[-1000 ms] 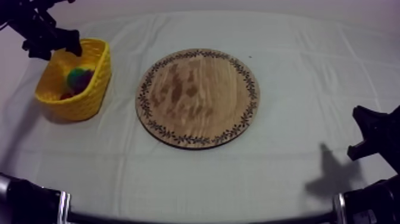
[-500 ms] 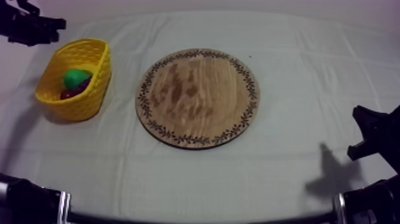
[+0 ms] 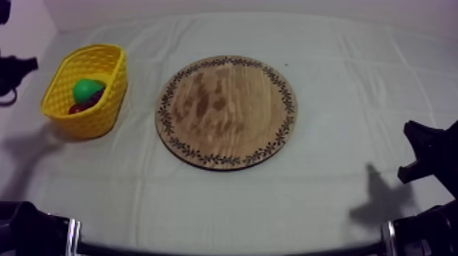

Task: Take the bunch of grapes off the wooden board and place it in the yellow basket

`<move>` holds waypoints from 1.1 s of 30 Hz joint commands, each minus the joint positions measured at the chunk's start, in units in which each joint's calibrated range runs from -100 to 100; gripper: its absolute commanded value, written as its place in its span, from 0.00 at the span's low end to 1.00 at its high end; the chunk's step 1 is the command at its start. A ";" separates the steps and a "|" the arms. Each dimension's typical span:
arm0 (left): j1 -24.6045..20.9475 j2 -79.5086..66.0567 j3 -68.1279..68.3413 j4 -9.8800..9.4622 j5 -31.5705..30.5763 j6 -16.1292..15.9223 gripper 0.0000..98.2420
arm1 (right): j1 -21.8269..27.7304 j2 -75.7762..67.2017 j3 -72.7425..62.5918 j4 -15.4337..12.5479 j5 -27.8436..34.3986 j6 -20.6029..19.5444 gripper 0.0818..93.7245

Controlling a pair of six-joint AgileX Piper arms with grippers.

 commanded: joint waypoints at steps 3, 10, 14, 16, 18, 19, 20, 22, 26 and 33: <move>0.26 -24.83 18.22 0.76 -1.94 -3.64 0.00 | -0.04 -0.01 -0.03 0.01 0.00 -0.01 0.00; 1.31 -40.58 30.89 0.94 -3.38 -3.86 0.00 | -0.05 -0.01 -0.03 0.01 0.00 -0.01 0.00; 1.30 -44.66 33.46 0.96 -2.74 -3.66 0.00 | -0.05 -0.01 -0.03 0.01 0.00 0.00 0.00; 1.22 -45.87 33.87 0.99 -2.18 -3.43 0.00 | -0.05 -0.01 -0.03 0.01 0.00 -0.01 0.00; 1.24 -46.97 34.01 1.01 -1.82 -3.12 0.00 | -0.05 -0.01 -0.03 0.01 0.00 -0.01 0.00; 1.27 -47.60 34.09 0.98 -1.71 -2.92 0.00 | -0.05 -0.01 -0.03 0.01 0.00 -0.01 0.00; 1.30 -48.33 34.17 0.92 -1.63 -2.70 0.00 | -0.05 -0.01 -0.03 0.01 0.00 -0.01 0.00; 1.13 -49.55 34.48 0.84 -1.67 -2.37 0.00 | -0.05 -0.01 -0.03 0.01 0.00 -0.01 0.00; 0.18 -50.44 34.74 0.67 -1.96 -2.02 0.00 | 0.00 -0.01 -0.03 0.01 0.00 -0.01 0.00; -0.50 -50.70 34.81 -0.12 -2.08 -0.79 0.00 | 0.03 -0.01 -0.03 0.01 0.00 0.01 0.00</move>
